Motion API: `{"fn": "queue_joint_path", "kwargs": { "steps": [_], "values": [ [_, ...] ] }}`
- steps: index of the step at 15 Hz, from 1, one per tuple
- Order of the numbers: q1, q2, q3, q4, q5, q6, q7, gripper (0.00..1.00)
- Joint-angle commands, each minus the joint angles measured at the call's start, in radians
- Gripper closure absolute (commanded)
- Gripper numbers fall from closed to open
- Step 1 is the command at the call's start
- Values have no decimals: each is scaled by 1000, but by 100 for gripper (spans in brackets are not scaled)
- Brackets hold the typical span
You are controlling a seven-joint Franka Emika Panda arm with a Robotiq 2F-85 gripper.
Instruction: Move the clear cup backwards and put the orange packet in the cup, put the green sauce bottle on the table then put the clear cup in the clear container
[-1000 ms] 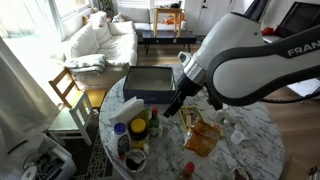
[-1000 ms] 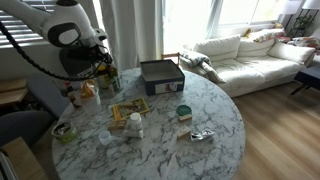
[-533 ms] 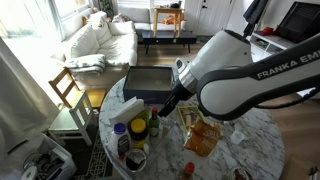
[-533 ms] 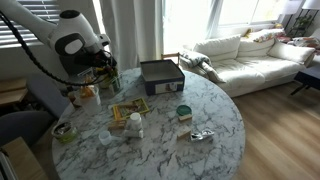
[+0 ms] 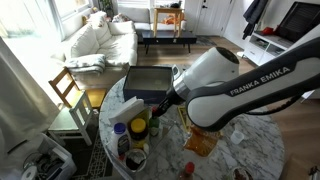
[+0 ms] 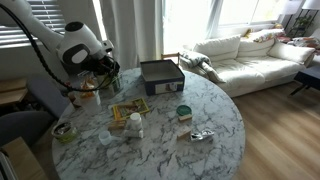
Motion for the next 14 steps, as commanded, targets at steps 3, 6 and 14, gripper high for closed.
{"fn": "queue_joint_path", "kwargs": {
  "steps": [3, 6, 14],
  "values": [
    [-14, 53, 41, 46, 57, 20, 17, 18],
    [-17, 61, 52, 58, 74, 18, 14, 43],
    [2, 40, 23, 65, 45, -22, 22, 92]
  ]
}}
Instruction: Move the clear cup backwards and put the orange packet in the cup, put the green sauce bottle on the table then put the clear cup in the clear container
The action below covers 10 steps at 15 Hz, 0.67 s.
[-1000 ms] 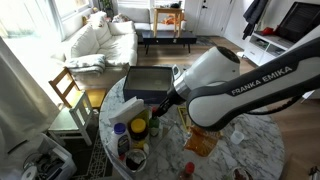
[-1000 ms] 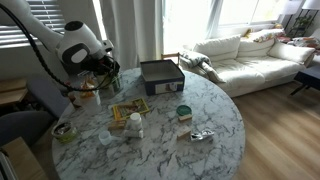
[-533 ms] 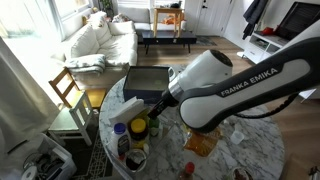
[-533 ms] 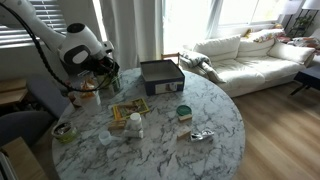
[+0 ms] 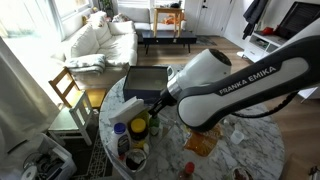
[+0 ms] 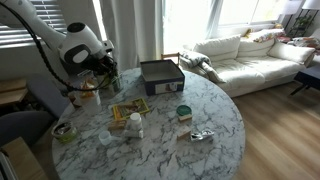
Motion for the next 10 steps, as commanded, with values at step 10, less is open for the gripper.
{"fn": "queue_joint_path", "kwargs": {
  "steps": [10],
  "values": [
    [5, -129, -70, 69, -57, -282, 46, 92]
  ]
}}
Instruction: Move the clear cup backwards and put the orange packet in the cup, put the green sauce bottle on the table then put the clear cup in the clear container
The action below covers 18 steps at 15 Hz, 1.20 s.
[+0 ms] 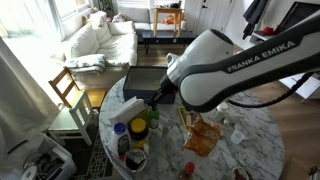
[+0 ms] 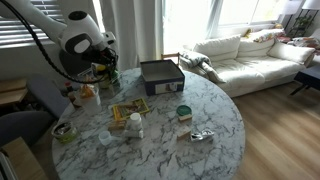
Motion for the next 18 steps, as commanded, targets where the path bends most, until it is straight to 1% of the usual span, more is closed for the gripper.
{"fn": "queue_joint_path", "kwargs": {
  "steps": [1, 2, 5, 7, 10, 12, 13, 15, 18],
  "values": [
    [-11, -81, -28, 26, -14, -179, 40, 92],
    [-60, -93, 10, 38, -57, -207, 83, 92],
    [-91, -123, 19, 92, 0, -314, 85, 92],
    [-110, -134, 25, 121, 65, -378, 65, 92],
    [-123, -140, 13, 148, 105, -431, 77, 92],
    [-137, -141, 17, 164, 167, -459, 45, 92],
    [-137, -142, 10, 164, 155, -452, 61, 92],
    [-137, -143, -16, 148, 67, -406, 108, 92],
    [-153, -153, -53, 143, -20, -381, 157, 92]
  ]
}}
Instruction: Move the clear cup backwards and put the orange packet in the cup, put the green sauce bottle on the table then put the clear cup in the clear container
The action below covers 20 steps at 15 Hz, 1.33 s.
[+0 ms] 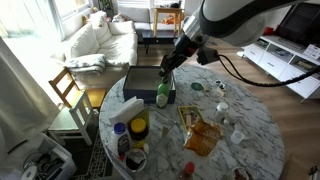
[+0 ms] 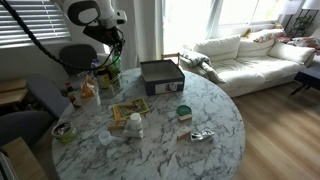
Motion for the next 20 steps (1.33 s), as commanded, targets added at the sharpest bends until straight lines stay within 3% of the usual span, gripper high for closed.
{"fn": "queue_joint_path", "kwargs": {
  "steps": [1, 3, 9, 12, 15, 20],
  "values": [
    [-25, -27, -37, -21, -98, 35, 71, 92],
    [-34, -32, -63, -34, -175, 63, 110, 92],
    [-38, -15, -169, -153, -589, 184, 388, 92],
    [-37, -4, -206, -227, -681, 239, 539, 92],
    [-37, 5, -228, -284, -701, 280, 624, 92],
    [-20, 21, -326, -335, -913, 409, 862, 92]
  ]
}}
